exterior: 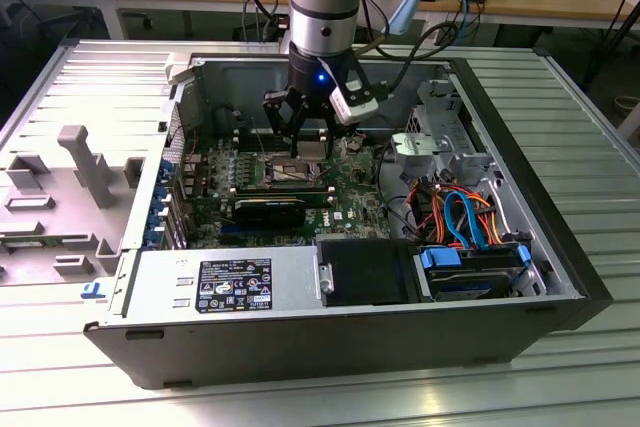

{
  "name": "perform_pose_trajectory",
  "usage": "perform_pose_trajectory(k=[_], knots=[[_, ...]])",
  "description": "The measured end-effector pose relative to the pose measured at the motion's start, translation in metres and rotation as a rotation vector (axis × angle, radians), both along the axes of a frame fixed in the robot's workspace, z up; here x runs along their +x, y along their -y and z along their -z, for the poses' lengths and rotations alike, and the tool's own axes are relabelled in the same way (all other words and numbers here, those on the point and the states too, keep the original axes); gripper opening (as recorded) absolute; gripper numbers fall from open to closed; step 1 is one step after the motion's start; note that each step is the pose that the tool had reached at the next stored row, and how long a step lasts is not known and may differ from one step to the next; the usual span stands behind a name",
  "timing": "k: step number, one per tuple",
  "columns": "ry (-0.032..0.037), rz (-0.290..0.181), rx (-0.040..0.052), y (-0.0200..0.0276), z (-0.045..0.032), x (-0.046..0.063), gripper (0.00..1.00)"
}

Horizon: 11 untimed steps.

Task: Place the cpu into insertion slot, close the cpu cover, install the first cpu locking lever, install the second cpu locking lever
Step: 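Place the cpu into insertion slot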

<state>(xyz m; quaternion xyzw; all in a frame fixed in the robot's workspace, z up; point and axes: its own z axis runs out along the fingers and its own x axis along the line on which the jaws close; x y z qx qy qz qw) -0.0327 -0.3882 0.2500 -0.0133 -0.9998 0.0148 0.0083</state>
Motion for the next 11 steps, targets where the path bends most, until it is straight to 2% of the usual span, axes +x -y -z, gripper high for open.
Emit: perform_pose_trajectory(k=[6, 11], knots=[[0.0000, 0.000, -0.0001, 0.0000, 0.0012, -0.0003, 0.54], [0.0001, 0.000, 0.0002, 0.0000, 0.0021, -0.0059, 0.54]])
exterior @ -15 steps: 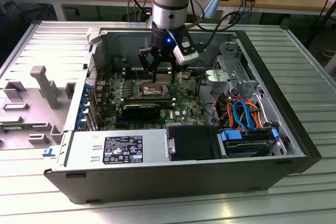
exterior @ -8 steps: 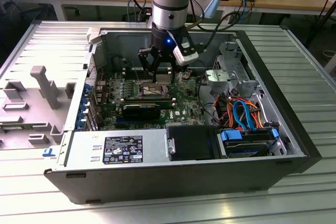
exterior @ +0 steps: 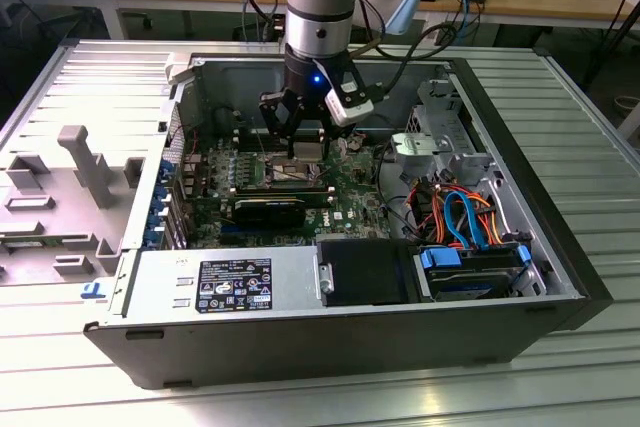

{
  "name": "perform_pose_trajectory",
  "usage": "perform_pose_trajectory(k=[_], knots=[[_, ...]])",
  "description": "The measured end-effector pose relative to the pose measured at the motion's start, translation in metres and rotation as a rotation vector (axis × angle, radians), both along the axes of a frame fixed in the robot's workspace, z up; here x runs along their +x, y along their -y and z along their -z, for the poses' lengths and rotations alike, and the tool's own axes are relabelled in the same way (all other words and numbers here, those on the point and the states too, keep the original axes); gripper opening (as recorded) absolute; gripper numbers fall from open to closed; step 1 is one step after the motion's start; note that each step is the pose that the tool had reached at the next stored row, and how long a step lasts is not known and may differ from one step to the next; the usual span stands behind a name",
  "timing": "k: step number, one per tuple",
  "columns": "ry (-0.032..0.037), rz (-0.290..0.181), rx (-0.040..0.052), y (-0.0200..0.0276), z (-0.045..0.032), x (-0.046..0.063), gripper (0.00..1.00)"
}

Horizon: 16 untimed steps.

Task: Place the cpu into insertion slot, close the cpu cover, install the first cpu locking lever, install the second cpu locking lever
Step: 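Place the cpu into insertion slot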

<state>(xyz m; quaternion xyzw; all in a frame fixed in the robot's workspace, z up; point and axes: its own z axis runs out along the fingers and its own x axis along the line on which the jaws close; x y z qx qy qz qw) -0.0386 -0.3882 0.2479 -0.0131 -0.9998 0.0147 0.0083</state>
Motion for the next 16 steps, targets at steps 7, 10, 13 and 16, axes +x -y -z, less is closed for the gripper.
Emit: perform_pose_trajectory(k=[7, 10, 13, 16], knots=[[0.0019, 0.000, 0.0375, 0.0000, 0.0003, -0.017, 0.54], [0.0018, -0.003, 0.0386, 0.0000, 0.0013, -0.020, 0.54], [0.0017, -0.005, 0.0387, 0.0000, 0.0014, -0.020, 0.54], [0.0018, -0.005, 0.0388, 0.0000, 0.0015, -0.020, 0.54]])
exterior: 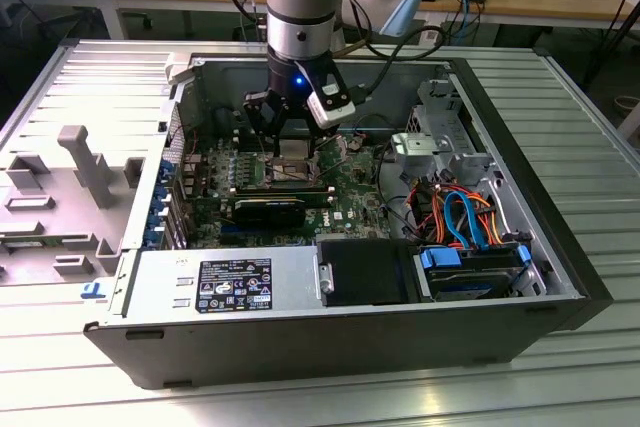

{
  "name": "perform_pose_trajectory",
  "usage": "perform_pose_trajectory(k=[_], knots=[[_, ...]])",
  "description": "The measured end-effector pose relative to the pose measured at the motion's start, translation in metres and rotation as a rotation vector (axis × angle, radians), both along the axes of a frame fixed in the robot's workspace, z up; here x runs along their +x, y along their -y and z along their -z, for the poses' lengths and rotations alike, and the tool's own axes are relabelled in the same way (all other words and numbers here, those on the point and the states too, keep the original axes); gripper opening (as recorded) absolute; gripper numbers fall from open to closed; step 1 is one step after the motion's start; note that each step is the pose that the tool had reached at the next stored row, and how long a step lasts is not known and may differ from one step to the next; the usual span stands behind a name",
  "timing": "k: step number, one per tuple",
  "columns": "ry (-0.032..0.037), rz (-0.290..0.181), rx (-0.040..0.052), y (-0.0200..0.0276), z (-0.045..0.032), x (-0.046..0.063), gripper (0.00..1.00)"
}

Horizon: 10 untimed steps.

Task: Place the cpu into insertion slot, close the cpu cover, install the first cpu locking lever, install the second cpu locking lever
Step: 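Place the cpu into insertion slot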

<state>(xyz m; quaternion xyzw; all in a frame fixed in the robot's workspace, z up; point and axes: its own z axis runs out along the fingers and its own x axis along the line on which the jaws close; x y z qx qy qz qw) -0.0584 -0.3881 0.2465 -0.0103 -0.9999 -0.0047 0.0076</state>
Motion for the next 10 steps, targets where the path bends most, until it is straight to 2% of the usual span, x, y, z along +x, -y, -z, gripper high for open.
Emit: perform_pose_trajectory(k=[6, 10], knots=[[0.0000, -0.013, -0.0001, 0.0000, 0.0000, 0.0000, 0.54], [0.0001, -0.045, -0.0002, 0.0000, 0.0000, 0.0000, 0.54]])
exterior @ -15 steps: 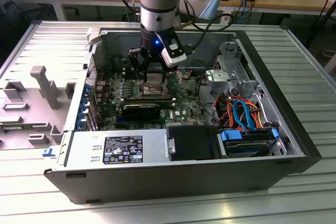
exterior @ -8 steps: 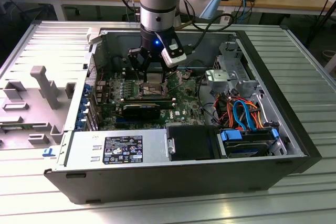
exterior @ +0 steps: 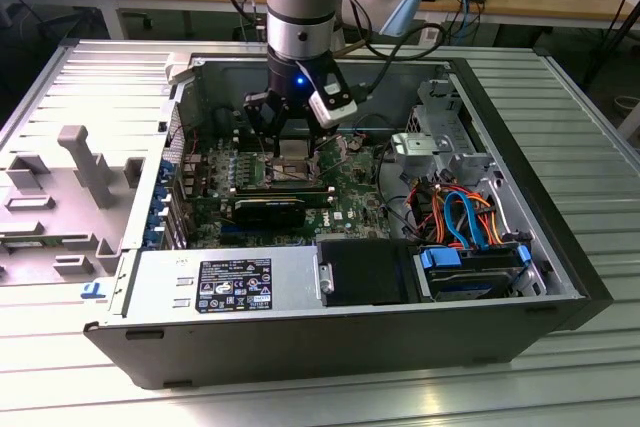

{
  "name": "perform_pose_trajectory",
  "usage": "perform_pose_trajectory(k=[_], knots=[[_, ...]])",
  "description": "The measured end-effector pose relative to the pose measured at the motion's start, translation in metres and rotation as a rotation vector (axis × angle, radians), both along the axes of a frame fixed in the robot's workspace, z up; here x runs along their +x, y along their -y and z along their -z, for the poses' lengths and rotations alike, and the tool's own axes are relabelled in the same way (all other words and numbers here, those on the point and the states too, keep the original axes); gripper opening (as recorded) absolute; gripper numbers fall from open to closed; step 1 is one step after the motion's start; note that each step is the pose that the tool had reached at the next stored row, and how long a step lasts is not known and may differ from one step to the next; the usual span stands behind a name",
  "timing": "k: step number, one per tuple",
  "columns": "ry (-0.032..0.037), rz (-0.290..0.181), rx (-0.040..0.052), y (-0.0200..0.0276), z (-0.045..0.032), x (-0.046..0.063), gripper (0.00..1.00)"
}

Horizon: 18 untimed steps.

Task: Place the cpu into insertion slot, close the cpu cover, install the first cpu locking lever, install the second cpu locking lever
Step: 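Place the cpu into insertion slot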

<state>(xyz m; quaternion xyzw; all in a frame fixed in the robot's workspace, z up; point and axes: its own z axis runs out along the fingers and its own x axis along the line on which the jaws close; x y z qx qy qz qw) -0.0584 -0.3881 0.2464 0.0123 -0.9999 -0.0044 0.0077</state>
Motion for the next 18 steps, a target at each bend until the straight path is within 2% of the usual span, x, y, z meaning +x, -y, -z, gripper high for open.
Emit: perform_pose_trajectory(k=[12, 18], knots=[[0.0000, -0.075, 0.0000, 0.0000, 0.0000, 0.0000, 0.54], [0.0000, -0.127, 0.0000, 0.0000, 0.0000, 0.0000, 0.54]])
